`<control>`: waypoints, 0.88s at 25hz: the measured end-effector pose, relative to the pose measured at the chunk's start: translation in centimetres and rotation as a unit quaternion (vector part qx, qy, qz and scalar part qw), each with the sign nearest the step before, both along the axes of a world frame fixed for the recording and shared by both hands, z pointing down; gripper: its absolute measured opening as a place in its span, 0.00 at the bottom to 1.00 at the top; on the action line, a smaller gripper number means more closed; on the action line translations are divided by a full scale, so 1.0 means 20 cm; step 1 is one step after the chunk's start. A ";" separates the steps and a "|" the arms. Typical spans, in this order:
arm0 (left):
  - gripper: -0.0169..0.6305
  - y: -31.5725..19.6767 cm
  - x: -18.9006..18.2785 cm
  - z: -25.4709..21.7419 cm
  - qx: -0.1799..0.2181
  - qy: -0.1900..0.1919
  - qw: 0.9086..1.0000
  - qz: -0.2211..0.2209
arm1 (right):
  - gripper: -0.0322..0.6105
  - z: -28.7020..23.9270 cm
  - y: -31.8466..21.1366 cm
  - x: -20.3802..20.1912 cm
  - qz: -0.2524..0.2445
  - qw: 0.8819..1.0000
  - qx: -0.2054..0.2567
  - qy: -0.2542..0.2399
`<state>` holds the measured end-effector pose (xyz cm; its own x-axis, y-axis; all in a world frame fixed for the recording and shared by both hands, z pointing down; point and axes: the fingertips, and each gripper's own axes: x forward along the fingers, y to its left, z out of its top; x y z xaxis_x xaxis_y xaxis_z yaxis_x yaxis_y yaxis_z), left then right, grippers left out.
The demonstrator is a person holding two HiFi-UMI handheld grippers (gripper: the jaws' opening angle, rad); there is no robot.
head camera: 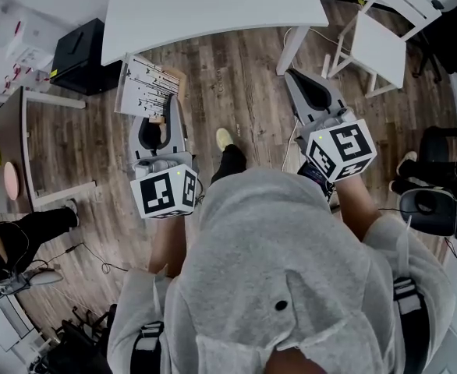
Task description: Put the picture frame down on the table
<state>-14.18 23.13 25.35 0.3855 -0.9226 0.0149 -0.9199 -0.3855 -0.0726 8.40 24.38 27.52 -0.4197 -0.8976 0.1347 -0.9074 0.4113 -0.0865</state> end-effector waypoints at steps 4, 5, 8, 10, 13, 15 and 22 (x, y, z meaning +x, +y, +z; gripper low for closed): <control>0.23 -0.13 -0.02 -0.01 -0.001 0.000 1.000 -0.001 | 0.10 0.00 -0.13 -0.02 -0.002 1.000 -0.004 0.003; 0.23 -0.17 -0.03 -0.01 -0.002 0.000 1.000 -0.001 | 0.09 0.00 -0.15 -0.02 -0.002 1.000 -0.006 0.005; 0.23 -0.25 -0.06 -0.02 -0.005 -0.001 1.000 0.001 | 0.09 0.02 -0.23 -0.05 0.001 1.000 -0.011 0.010; 0.23 -0.30 -0.08 -0.02 -0.005 -0.002 1.000 0.003 | 0.10 0.02 -0.29 -0.07 0.003 1.000 -0.014 0.011; 0.23 -0.39 -0.11 -0.04 -0.004 0.000 1.000 0.008 | 0.09 0.01 -0.36 -0.11 0.006 1.000 -0.016 0.011; 0.23 -0.44 -0.13 -0.05 -0.002 0.003 1.000 0.010 | 0.09 0.01 -0.41 -0.13 0.006 1.000 -0.016 0.013; 0.23 -0.63 -0.21 -0.04 0.000 0.008 1.000 0.019 | 0.09 -0.01 -0.57 -0.23 0.007 0.999 -0.010 0.030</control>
